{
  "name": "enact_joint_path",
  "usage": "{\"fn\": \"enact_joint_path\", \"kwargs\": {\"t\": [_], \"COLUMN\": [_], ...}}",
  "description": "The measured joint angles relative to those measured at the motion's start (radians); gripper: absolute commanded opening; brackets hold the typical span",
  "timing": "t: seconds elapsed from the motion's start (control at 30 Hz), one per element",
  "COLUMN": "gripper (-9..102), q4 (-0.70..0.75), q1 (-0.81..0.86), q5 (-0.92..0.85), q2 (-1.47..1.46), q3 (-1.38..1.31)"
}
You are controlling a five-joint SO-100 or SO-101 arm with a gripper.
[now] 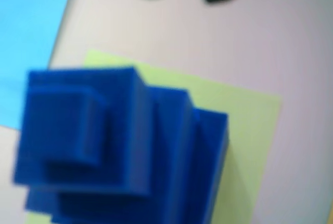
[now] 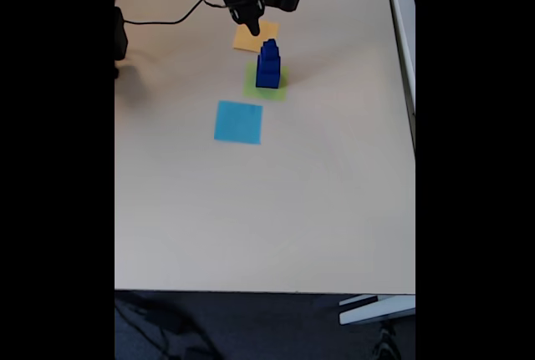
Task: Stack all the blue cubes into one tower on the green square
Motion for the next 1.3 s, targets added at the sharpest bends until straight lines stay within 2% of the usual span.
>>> {"fn": "enact_joint_path", "kwargs": {"t": [1.3], "gripper": [0], "q4": [-0.074], "q1": [0.020], "q5": [-0.054], "q2": [0.032], "q3": [0.072]}}
